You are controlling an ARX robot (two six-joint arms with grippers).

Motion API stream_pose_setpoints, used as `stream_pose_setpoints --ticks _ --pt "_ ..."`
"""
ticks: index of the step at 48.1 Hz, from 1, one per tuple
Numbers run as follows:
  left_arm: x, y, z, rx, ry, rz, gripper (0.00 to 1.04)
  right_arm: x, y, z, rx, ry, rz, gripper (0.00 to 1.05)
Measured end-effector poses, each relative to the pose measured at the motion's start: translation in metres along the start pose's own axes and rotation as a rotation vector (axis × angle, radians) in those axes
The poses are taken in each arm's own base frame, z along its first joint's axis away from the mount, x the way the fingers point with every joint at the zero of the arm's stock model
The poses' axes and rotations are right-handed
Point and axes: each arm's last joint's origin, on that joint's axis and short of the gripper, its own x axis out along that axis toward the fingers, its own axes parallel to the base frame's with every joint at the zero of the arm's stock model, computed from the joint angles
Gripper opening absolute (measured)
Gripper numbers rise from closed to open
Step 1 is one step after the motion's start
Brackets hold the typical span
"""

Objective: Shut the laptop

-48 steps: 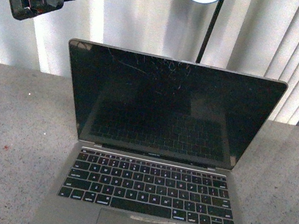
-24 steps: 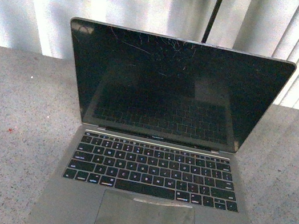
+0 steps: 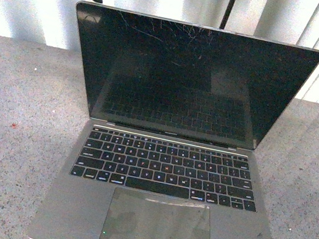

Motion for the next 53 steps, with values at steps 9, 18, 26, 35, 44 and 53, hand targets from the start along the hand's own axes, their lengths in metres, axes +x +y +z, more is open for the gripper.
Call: stream_pose_setpoints --ticks 9,18,26,35,44,53 --pt "0.01 0.0 0.004 0.006 0.003 -0.008 0.98 0.009 -0.001 -0.004 -0.01 0.012 0.019 0.7" --pt "0.016 -0.001 0.005 0.009 0.002 -0.021 0.67 0.012 -0.005 -0.004 -0.016 0.018 0.026 0.37" --pt "0.018 -0.002 0.005 0.011 0.0 -0.038 0.41 0.013 -0.004 -0.002 -0.019 0.018 0.054 0.12" --pt "0.018 -0.002 0.006 0.014 0.002 -0.054 0.15 0.021 0.0 -0.004 -0.004 0.011 0.093 0.03" --pt "0.021 0.004 0.007 -0.004 0.033 -0.021 0.04 0.029 -0.005 -0.005 -0.015 -0.028 0.063 0.03" --pt "0.025 0.011 0.008 -0.027 0.054 0.023 0.04 0.031 -0.016 0.002 -0.041 -0.048 0.003 0.03"
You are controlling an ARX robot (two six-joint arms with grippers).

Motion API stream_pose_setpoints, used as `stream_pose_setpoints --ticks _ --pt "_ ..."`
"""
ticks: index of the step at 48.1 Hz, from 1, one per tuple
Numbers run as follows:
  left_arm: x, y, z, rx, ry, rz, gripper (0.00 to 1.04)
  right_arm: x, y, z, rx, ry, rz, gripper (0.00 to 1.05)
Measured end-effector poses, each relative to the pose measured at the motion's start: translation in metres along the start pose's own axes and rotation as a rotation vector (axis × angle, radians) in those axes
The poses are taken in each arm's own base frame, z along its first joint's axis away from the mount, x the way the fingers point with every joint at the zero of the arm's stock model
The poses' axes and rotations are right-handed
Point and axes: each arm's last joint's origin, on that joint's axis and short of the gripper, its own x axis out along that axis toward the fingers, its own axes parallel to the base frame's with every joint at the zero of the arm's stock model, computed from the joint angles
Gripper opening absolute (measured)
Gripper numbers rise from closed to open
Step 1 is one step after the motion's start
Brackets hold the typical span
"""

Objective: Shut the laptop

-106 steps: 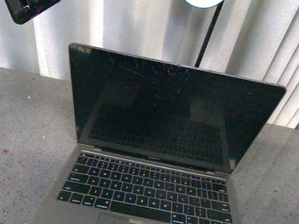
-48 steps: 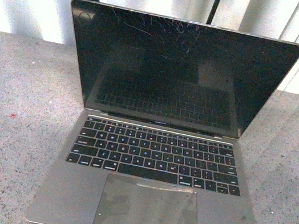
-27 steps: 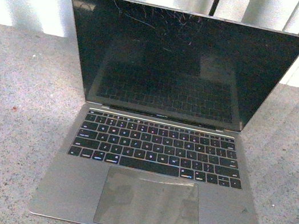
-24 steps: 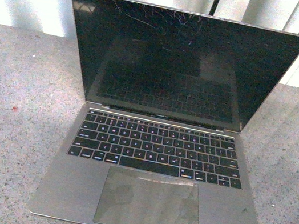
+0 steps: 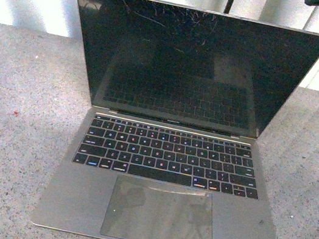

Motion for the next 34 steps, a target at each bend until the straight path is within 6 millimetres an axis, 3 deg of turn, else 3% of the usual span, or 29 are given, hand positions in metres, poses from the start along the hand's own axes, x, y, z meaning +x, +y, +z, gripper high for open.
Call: stream_pose_setpoints --ticks 34 --pt "0.011 -0.027 0.009 0.018 -0.032 -0.134 0.04 0.009 0.016 0.009 0.122 -0.011 0.164 0.03"
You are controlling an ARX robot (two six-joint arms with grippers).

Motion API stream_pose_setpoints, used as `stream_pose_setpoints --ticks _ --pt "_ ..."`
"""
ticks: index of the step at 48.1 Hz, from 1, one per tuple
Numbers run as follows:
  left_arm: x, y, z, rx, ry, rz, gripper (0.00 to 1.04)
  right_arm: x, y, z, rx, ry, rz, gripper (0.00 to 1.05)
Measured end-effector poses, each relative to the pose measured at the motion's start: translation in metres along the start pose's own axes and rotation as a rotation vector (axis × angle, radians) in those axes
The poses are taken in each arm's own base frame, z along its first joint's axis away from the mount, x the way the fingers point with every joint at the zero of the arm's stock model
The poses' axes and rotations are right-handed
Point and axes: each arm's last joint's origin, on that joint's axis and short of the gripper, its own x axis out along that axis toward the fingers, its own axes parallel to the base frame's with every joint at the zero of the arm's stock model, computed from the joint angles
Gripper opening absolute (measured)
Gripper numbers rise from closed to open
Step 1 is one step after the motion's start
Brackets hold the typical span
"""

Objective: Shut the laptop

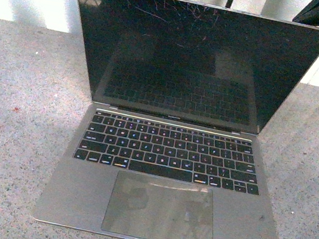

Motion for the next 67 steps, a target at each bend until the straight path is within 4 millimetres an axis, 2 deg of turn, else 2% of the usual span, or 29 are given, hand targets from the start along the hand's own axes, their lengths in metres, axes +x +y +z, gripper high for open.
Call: stream_pose_setpoints --ticks 35,48,67 --pt "-0.004 -0.006 0.008 0.018 -0.024 -0.028 0.04 0.003 0.016 0.014 0.146 -0.017 0.155 0.03" --pt "-0.01 -0.021 0.015 0.047 -0.033 -0.053 0.04 -0.006 0.024 0.025 0.153 -0.003 0.178 0.03" --pt "-0.018 -0.053 0.031 0.122 -0.046 -0.086 0.04 0.002 0.043 0.022 0.227 0.021 0.26 0.03"
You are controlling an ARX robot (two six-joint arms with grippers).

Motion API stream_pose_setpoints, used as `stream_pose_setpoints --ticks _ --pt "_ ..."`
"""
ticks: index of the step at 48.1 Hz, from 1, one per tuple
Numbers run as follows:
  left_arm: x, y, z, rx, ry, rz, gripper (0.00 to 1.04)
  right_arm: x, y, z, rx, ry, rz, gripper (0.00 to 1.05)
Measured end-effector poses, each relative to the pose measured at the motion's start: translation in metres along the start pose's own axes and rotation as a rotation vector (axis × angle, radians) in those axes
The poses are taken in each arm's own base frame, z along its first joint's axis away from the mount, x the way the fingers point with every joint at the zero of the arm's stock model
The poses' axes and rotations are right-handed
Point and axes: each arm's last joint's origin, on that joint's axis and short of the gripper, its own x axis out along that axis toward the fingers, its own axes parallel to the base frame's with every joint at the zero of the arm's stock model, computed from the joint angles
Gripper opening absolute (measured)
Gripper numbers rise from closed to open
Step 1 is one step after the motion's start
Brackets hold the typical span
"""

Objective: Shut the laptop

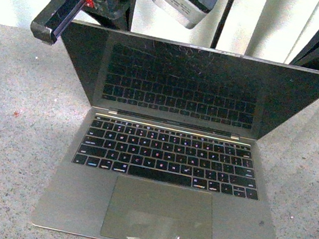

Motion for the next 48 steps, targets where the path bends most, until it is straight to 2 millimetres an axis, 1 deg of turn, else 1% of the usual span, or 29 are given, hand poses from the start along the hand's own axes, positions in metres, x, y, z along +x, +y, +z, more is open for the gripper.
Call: stream_pose_setpoints --ticks 8,20,29,37,48 --pt "0.001 -0.008 0.006 0.03 0.006 0.007 0.04 0.003 0.006 -0.003 0.021 0.009 0.022 0.03" --pt "0.005 -0.026 0.014 0.07 -0.001 -0.006 0.04 0.008 0.017 -0.003 0.057 0.007 0.06 0.03" --pt "0.01 -0.035 0.015 0.075 -0.004 -0.02 0.04 0.017 0.025 -0.003 0.059 0.008 0.086 0.03" --pt "0.016 -0.039 0.016 0.05 -0.032 -0.01 0.04 0.027 0.031 -0.005 0.051 0.01 0.098 0.03" --pt "0.018 -0.051 0.017 0.034 -0.047 -0.039 0.04 0.037 0.039 -0.009 0.055 0.023 0.117 0.03"
